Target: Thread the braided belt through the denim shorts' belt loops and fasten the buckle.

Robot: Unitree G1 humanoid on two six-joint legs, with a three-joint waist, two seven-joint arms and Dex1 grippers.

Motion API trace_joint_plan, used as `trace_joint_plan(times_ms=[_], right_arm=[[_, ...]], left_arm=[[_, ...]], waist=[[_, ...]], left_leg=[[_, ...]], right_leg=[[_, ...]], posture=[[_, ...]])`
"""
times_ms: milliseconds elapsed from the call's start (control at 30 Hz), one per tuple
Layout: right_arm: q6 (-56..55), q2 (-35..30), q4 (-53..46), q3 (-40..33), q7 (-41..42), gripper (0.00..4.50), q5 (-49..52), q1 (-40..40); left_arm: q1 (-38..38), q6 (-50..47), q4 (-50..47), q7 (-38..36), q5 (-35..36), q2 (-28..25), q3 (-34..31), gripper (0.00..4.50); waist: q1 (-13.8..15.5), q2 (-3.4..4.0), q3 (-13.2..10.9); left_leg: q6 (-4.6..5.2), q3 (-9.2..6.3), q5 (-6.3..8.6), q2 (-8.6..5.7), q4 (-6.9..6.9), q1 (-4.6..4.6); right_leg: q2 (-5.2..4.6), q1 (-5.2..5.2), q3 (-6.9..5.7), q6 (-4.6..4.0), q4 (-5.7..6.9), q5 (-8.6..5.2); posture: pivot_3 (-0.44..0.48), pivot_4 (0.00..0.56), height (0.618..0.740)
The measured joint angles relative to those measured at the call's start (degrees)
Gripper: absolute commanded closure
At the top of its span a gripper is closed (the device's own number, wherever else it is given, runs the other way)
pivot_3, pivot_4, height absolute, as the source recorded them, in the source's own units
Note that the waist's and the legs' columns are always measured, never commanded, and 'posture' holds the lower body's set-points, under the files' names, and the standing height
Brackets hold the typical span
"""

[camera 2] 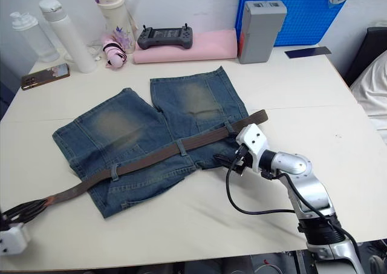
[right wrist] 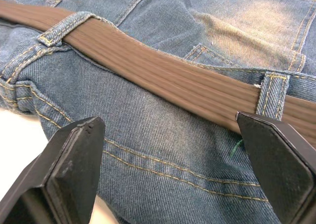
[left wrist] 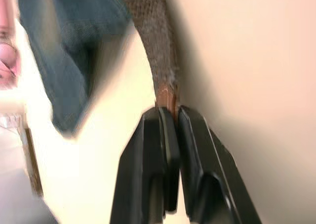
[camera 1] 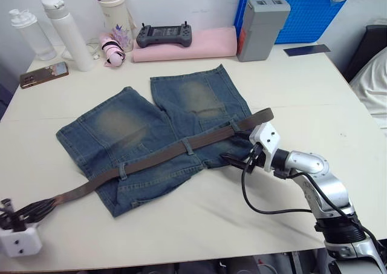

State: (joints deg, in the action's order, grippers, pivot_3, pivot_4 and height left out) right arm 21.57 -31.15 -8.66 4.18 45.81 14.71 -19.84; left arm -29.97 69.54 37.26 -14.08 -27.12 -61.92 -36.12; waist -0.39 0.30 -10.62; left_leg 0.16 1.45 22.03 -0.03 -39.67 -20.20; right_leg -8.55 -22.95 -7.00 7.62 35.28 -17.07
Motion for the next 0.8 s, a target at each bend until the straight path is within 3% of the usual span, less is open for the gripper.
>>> trace_joint_plan(times_ms=[300,533,567,633,667,800], right_arm=[[-0.04,-0.24,0.99,-0.05,0.40,0.00,-0.02,-0.43],[-0.18,-0.23,2.40,-0.05,0.88,0.00,-0.09,-1.45],[-0.19,-0.24,2.45,-0.05,0.93,0.00,-0.11,-1.56],[-0.23,-0.23,2.90,-0.05,1.05,0.00,-0.13,-2.15],[-0.30,-0.23,3.19,-0.05,1.15,0.00,-0.13,-2.38],[-0.81,-0.40,4.49,-0.05,2.02,0.00,-0.17,-3.29]], left_arm=[[-3.25,-0.92,15.66,24.53,-12.69,-9.38,4.38,4.45],[-3.25,-1.85,17.88,34.38,-14.83,-11.67,11.62,1.48],[-3.19,-1.32,17.94,34.74,-14.22,-11.86,11.84,1.24],[-2.31,1.34,17.04,33.47,-9.74,-11.89,11.90,0.33],[-2.06,1.99,15.76,32.35,-7.00,-11.89,11.83,0.05],[-2.85,0.32,4.28,24.16,7.37,-11.98,11.16,0.05]], waist=[[0.03,-0.22,0.12],[0.05,-0.42,0.24],[0.07,-0.46,0.26],[0.06,-0.51,0.29],[0.13,-0.54,0.31],[0.23,-0.60,0.34]], left_leg=[[0.02,0.09,0.01,0.00,0.07,0.03],[0.00,0.40,0.02,0.01,0.11,0.02],[0.00,0.42,0.02,0.02,0.11,0.02],[0.00,0.45,0.02,0.04,0.10,0.02],[0.00,0.44,0.02,0.06,0.10,0.02],[0.01,0.43,0.02,0.12,0.03,0.00]], right_leg=[[-0.03,-0.08,0.00,0.00,0.09,0.00],[-0.11,-0.42,0.01,0.00,0.29,0.00],[-0.11,-0.42,0.01,0.00,0.30,0.00],[-0.12,-0.43,0.01,-0.01,0.30,0.00],[-0.13,-0.43,0.01,-0.02,0.30,0.01],[-0.22,-0.42,0.01,-0.03,0.30,0.02]], posture=[[0.000,0.150,0.739],[0.000,0.150,0.739],[0.000,0.150,0.739],[0.000,0.150,0.739],[0.000,0.150,0.739],[0.000,0.150,0.739]])
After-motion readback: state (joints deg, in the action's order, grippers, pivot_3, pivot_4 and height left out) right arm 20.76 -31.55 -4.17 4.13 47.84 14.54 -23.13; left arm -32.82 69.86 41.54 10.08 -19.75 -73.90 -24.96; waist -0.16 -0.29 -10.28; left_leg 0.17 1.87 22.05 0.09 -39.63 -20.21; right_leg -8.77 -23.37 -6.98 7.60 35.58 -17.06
